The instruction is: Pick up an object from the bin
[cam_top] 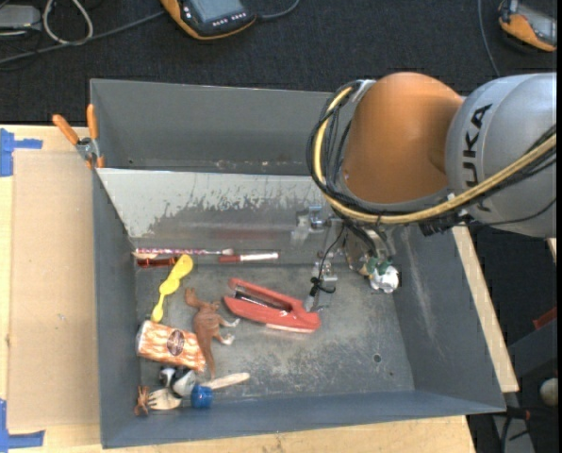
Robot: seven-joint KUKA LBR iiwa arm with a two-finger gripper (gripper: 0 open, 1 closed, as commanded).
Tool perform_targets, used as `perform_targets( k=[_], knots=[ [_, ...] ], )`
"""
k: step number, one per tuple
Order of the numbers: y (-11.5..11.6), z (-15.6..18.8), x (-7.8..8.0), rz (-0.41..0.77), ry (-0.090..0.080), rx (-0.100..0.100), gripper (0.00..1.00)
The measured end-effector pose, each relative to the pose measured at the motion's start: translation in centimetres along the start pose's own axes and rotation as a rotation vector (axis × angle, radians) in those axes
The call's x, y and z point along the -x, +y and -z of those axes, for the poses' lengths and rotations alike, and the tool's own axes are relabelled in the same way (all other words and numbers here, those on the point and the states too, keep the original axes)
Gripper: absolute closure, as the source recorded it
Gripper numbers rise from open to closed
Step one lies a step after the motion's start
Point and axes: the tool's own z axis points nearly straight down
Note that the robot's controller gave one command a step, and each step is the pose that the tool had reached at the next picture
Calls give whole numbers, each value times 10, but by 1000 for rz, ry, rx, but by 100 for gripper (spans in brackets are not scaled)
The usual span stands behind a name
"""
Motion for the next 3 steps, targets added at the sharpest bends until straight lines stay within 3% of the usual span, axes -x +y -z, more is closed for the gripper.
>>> perform_targets(
  k=[1, 2, 3],
  knots=[
    [0, 5, 1, -2, -8, 1, 0],
    [5, -64, 38, -31, -13, 2, 0],
    [14, -81, 24, -204, -13, 4, 0]
  ],
)
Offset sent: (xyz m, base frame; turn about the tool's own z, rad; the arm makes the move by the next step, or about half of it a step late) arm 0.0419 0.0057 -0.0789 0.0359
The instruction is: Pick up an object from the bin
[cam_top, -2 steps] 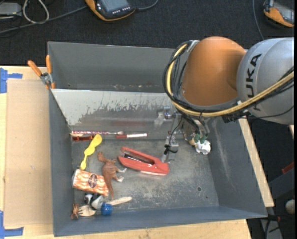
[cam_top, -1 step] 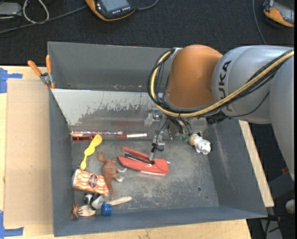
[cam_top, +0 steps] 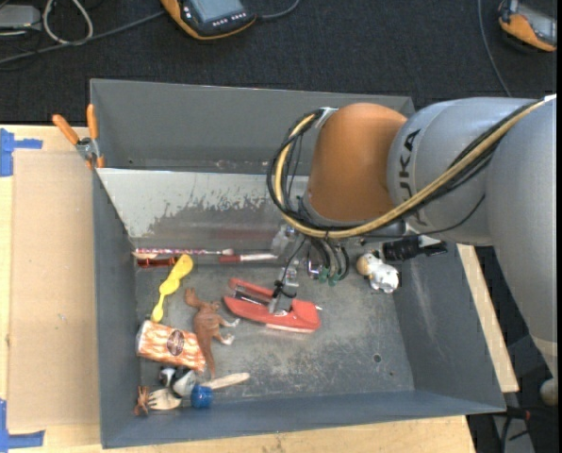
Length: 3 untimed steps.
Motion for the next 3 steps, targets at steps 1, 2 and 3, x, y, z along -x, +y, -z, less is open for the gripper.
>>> perform_targets(
  k=[1, 2, 3],
  knots=[
    [-1, -60, 8, 100, 11, 0, 0],
    [-1, -59, 16, -4, -21, 8, 100],
    [-1, -59, 16, -4, -22, 8, 100]
  ],
)
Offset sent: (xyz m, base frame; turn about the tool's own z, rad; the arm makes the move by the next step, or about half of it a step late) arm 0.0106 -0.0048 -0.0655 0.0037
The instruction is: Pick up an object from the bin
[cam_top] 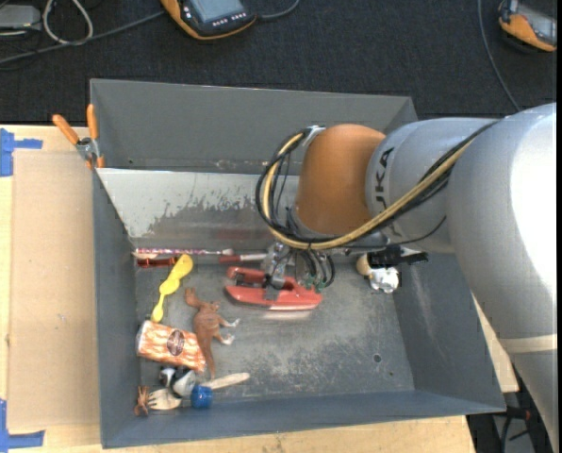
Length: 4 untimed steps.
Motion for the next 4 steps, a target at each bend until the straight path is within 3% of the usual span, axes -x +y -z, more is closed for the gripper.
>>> perform_targets(
  k=[1, 2, 3, 4],
  knots=[
    [-7, 64, -17, -54, 12, -4, 100],
    [4, 33, -1, 150, 5, -2, 100],
    [1, 62, -9, 206, 20, -4, 100],
    [14, 35, -34, 161, 13, -3, 100]
  ],
)
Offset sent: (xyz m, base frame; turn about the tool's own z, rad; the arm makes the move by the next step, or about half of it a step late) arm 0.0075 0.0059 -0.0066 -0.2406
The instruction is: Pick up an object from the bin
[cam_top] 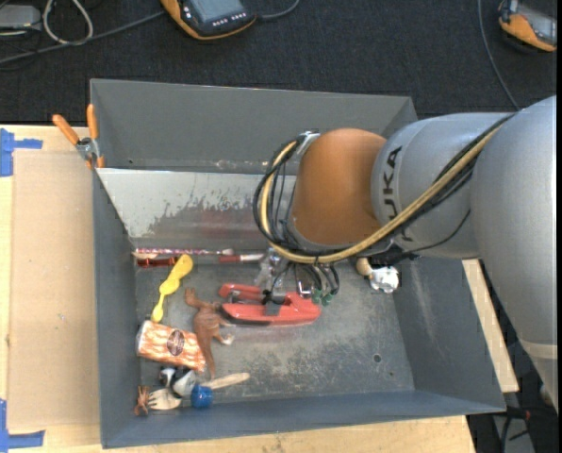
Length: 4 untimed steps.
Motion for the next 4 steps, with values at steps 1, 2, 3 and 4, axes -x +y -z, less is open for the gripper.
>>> perform_targets(
  k=[1, 2, 3, 4],
  knots=[
    [-3, -35, -11, -46, -27, 3, 0],
    [-3, -35, -12, -47, -25, 3, 0],
    [-6, 0, -10, 82, -22, 1, 0],
    [-27, 12, -50, 87, -22, 1, 0]
  ],
)
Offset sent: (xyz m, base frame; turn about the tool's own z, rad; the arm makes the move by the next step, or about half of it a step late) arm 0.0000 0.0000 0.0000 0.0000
